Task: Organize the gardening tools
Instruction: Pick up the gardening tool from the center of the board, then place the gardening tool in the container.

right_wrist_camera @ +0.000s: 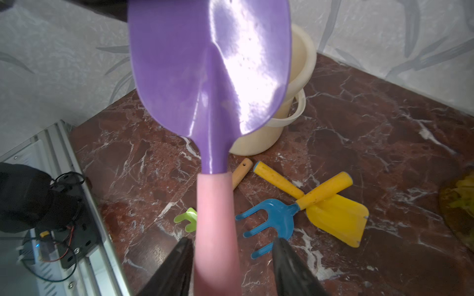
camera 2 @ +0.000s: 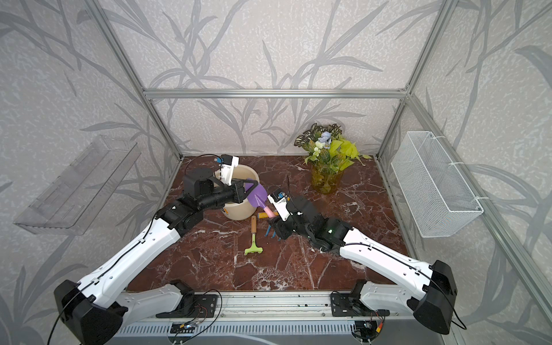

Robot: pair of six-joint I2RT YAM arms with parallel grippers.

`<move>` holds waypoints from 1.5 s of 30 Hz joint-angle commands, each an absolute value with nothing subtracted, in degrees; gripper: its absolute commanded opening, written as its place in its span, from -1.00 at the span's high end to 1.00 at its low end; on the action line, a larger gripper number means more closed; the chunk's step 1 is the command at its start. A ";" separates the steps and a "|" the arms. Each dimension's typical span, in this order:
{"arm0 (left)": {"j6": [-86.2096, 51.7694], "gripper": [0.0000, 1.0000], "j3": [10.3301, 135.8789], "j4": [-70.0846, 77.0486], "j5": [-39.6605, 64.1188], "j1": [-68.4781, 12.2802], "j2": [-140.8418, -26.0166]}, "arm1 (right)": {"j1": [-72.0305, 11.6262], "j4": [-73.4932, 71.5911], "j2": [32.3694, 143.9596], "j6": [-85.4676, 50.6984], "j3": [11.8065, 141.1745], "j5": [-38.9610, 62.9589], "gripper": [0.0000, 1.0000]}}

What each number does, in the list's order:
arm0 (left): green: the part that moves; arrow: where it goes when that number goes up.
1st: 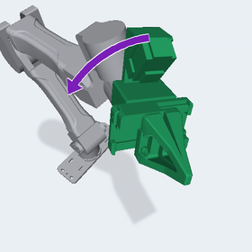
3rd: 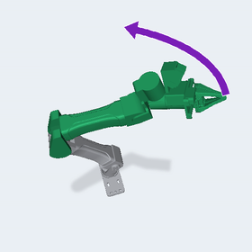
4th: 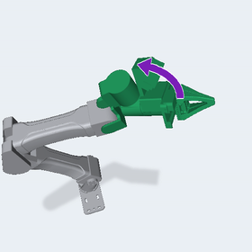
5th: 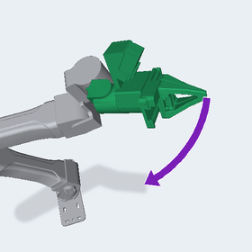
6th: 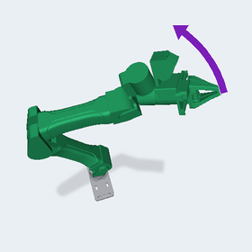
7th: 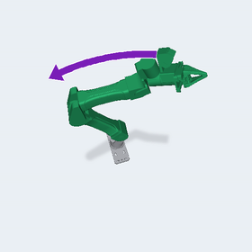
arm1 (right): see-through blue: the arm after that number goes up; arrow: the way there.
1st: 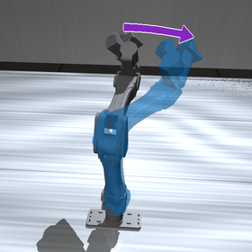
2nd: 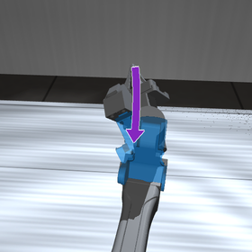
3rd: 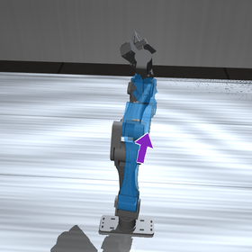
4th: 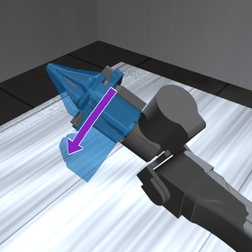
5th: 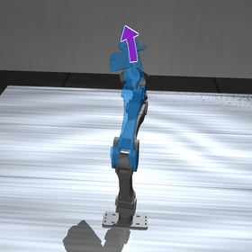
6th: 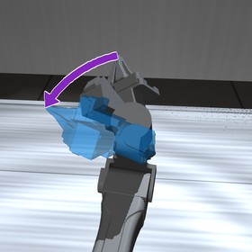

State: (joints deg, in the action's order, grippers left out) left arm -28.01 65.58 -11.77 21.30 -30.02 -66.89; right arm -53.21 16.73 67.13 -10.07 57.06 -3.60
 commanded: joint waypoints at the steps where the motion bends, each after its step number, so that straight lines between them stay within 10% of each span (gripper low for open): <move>1: -22.23 1.00 73.14 -17.47 14.36 -30.28 -67.66 | -53.35 13.82 64.63 -10.36 56.88 -11.16 -0.23; 15: -9.18 1.00 90.68 -31.86 -20.24 -29.13 -77.88 | -49.55 14.06 55.01 -15.42 49.12 -21.72 -0.40; 45: -8.96 0.88 64.66 -2.73 -17.57 -19.07 -82.58 | -49.44 14.15 52.55 -19.37 44.05 -22.29 -0.42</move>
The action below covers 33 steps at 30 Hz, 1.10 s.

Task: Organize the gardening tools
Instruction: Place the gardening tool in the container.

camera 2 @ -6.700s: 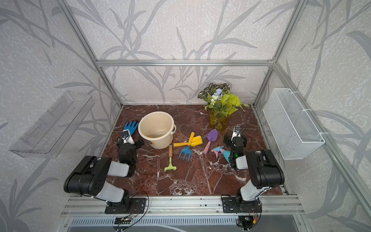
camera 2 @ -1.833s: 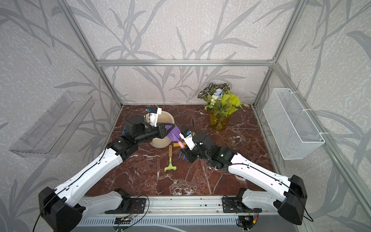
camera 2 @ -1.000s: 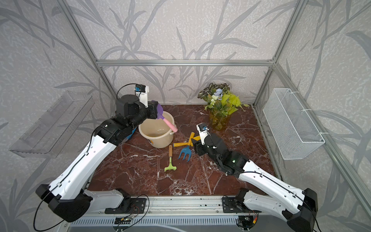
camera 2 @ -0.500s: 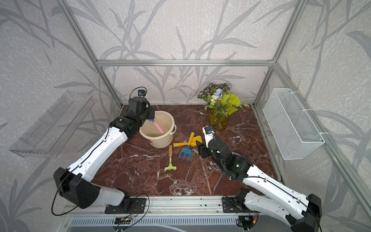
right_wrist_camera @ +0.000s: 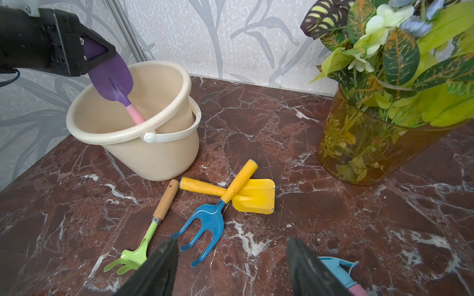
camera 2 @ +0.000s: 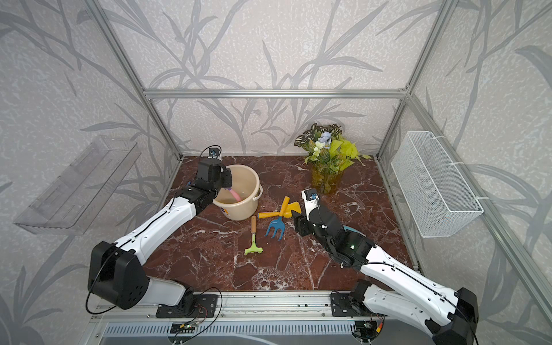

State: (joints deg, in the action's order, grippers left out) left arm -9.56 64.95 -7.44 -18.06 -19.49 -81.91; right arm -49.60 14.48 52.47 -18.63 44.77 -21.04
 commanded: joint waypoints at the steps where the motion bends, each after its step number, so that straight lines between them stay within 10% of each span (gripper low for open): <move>1: -8.96 0.81 64.85 -2.96 -17.69 -19.07 -82.83 | -49.43 14.03 52.85 -19.37 44.06 -22.31 -0.42; 33: -15.29 -0.11 69.25 -16.95 -7.34 -19.07 -72.62 | -46.54 16.57 66.97 -26.12 51.09 -14.44 -0.43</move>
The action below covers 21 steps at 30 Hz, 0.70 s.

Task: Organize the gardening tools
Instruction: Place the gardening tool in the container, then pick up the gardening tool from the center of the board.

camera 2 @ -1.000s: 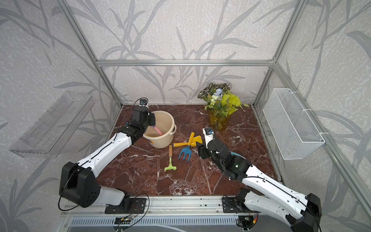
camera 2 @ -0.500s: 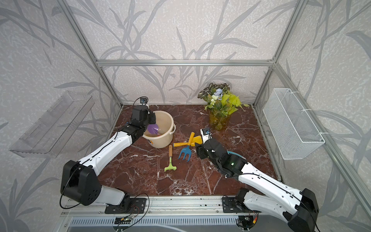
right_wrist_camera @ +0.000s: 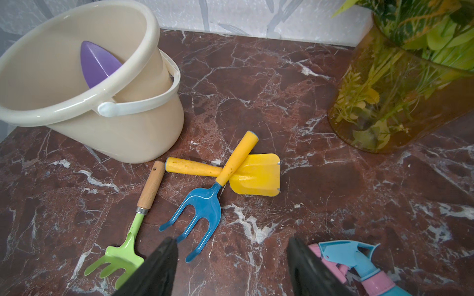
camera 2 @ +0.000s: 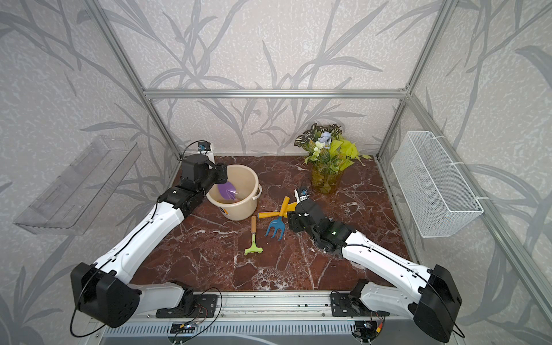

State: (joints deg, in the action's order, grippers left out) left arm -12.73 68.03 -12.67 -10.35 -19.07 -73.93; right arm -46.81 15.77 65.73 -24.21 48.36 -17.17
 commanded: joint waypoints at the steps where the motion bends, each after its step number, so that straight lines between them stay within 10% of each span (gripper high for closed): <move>1: -16.03 -0.18 69.29 -17.80 -6.37 -19.16 -72.20 | -46.49 16.64 67.71 -26.47 51.39 -13.92 -0.43; 9: -21.98 -0.71 62.29 -17.89 1.18 -20.46 -65.47 | -45.10 18.44 76.92 -33.30 54.87 -9.22 -0.42; 21: -30.34 -0.73 48.37 -15.09 4.04 -24.82 -53.42 | -42.64 17.42 94.64 -39.79 61.88 -6.19 -0.18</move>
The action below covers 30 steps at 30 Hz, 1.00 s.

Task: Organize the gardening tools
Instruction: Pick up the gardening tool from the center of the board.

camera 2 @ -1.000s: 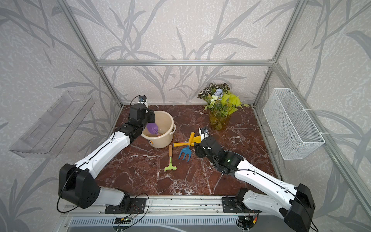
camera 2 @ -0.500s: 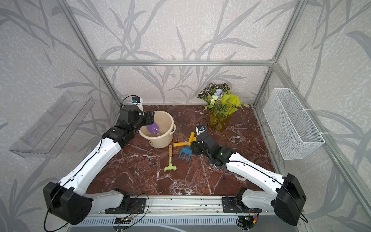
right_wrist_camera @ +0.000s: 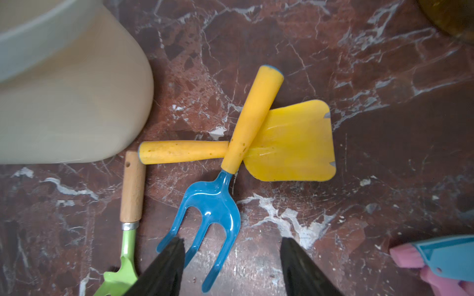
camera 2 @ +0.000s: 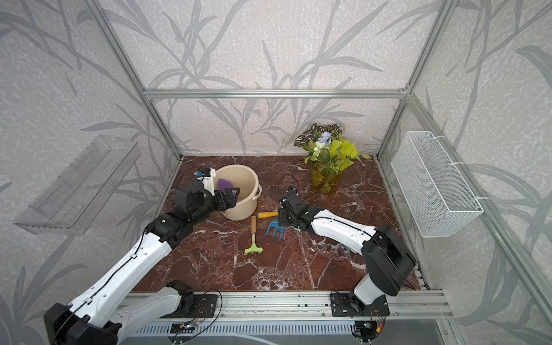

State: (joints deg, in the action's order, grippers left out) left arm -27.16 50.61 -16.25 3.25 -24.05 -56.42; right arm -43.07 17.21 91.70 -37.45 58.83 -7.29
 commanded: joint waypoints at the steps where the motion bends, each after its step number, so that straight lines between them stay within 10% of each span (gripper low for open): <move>1: -30.81 -0.73 47.39 -14.95 3.91 -24.94 -52.40 | -42.56 17.84 96.24 -40.14 63.15 -5.83 -0.15; 30: -32.35 -0.72 43.67 -14.00 4.01 -25.22 -50.10 | -41.40 20.90 112.23 -43.42 72.99 -4.80 0.33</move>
State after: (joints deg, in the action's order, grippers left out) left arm -32.01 44.18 -14.81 3.38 -25.08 -50.02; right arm -41.82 19.68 110.74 -42.98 71.20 -4.89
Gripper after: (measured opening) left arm 0.860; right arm 0.351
